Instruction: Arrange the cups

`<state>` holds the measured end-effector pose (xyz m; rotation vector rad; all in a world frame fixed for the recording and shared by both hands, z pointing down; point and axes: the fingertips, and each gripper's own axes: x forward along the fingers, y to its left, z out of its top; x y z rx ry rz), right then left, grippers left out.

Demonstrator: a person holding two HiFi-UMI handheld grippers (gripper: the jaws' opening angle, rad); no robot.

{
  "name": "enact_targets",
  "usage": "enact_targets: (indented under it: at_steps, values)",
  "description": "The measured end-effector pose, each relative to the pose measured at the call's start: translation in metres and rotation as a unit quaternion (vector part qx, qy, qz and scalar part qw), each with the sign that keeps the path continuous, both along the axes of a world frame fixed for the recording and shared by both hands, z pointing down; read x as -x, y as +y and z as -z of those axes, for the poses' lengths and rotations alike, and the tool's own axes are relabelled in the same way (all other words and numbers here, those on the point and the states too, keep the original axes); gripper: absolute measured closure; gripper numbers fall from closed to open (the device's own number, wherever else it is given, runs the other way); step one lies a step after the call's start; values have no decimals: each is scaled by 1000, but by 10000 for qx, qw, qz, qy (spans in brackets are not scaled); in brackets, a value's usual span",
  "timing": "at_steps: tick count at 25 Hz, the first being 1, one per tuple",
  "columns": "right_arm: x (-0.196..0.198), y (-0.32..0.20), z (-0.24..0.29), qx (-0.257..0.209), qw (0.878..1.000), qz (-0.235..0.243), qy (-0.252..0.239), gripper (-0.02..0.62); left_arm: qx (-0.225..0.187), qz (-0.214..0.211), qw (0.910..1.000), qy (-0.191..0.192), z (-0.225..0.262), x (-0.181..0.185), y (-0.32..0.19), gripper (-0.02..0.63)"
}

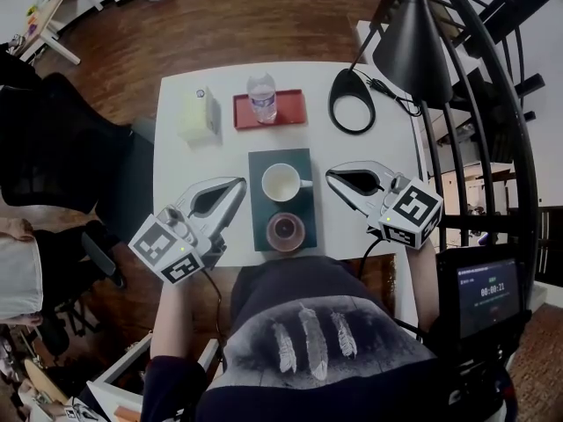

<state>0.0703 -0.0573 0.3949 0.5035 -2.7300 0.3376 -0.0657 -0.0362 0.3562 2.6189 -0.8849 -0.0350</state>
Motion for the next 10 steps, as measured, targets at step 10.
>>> enact_targets:
  at_steps: [10]
  values:
    - [1,-5,9,-43,10000,-9,-67,592,73,182,9996,-179,-8,8,-6,592]
